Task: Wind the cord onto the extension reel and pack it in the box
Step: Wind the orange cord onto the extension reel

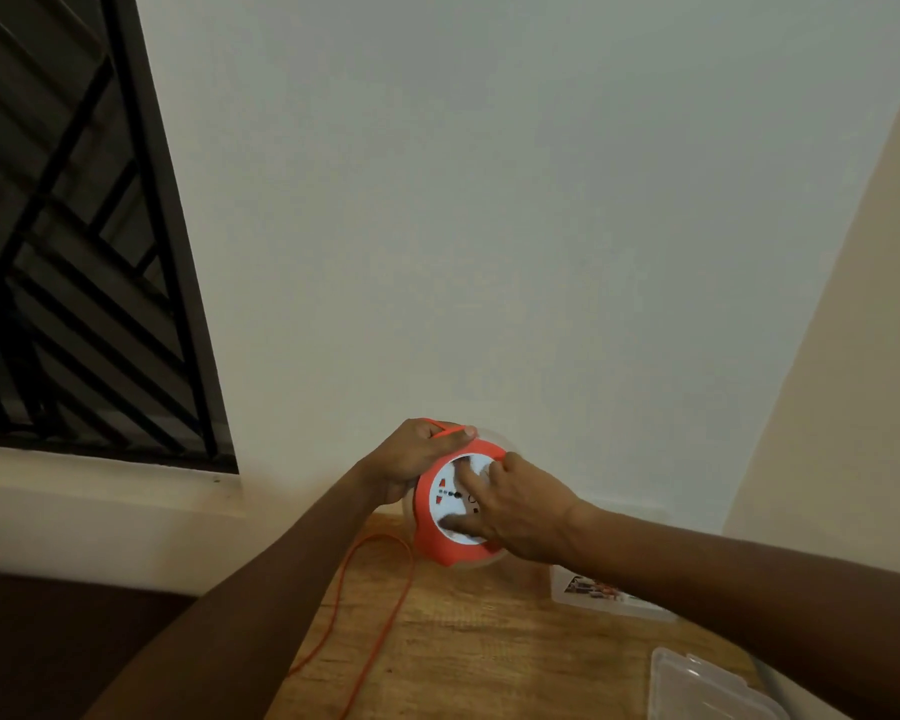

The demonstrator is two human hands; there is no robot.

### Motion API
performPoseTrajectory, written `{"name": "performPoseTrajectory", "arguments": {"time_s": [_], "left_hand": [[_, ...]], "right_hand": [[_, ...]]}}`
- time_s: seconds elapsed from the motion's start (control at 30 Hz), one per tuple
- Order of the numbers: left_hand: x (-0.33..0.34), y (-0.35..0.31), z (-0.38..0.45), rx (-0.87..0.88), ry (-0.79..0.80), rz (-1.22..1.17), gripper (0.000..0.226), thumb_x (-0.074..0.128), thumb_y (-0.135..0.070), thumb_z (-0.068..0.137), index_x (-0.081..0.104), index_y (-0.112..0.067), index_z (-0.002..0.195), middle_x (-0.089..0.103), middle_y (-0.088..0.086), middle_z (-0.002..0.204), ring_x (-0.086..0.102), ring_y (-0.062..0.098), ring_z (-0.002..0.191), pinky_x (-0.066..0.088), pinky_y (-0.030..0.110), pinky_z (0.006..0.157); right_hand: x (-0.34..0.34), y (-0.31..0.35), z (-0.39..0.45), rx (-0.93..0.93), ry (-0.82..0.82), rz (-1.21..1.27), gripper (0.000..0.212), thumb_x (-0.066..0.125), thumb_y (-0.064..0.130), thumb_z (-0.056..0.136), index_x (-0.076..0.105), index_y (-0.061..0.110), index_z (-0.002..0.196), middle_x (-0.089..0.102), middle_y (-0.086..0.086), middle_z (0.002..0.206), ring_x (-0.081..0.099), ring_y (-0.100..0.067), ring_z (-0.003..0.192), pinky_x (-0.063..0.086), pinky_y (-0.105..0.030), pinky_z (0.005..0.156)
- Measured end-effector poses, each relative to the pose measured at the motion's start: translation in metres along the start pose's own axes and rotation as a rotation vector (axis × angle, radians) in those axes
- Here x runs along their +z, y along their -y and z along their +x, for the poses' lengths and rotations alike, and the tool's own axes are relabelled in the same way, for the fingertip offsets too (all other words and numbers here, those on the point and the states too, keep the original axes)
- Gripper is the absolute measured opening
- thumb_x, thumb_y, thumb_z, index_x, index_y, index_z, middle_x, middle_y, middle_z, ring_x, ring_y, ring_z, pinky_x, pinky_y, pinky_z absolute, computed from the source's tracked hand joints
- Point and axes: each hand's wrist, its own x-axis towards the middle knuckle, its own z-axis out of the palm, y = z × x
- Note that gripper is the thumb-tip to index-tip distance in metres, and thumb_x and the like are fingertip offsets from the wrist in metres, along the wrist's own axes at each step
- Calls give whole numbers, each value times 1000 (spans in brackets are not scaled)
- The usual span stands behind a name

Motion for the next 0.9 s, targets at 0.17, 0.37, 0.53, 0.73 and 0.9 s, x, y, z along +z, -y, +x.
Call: {"name": "performPoseTrajectory", "arguments": {"time_s": [0.17, 0.37, 0.53, 0.73, 0.9], "left_hand": [[5, 2, 0, 37, -100, -78, 28, 67, -42, 96, 79, -19, 107, 83, 8, 101, 81, 30, 85, 64, 33, 64], [12, 12, 2, 21, -145, -86, 32, 64, -40, 99, 77, -13, 108, 82, 12, 100, 79, 34, 86, 65, 40, 72], [0, 11, 2, -6, -99, -74, 33, 65, -46, 94, 77, -16, 104, 82, 13, 99, 80, 32, 82, 66, 38, 69], [6, 11, 0, -26, 2, 12, 44, 67, -54, 86, 77, -16, 104, 82, 11, 98, 80, 29, 81, 64, 33, 65], [12, 8, -1, -23, 56, 68, 36, 65, -47, 93, 76, -16, 106, 81, 12, 101, 80, 31, 86, 65, 36, 71]], "right_hand": [[-6, 5, 7, 379, 58, 399, 86, 64, 36, 92, 10, 17, 155, 52, -19, 137, 59, -37, 115, 51, -47, 91], [-2, 2, 10, 534, 105, 740, 86, 66, 36, 88, 15, 13, 154, 54, -14, 138, 60, -32, 115, 51, -40, 89], [13, -13, -11, 176, -170, 265, 78, 80, 28, 78, 40, 14, 143, 56, -17, 131, 64, -35, 100, 56, -41, 73], [10, -22, -18, -223, -193, 22, 57, 78, 28, 81, 55, 27, 133, 45, -12, 145, 49, -33, 123, 53, -43, 89], [-3, -18, -14, -290, -128, -55, 51, 85, 31, 73, 68, 22, 119, 50, -11, 140, 54, -30, 118, 54, -43, 90]]}}
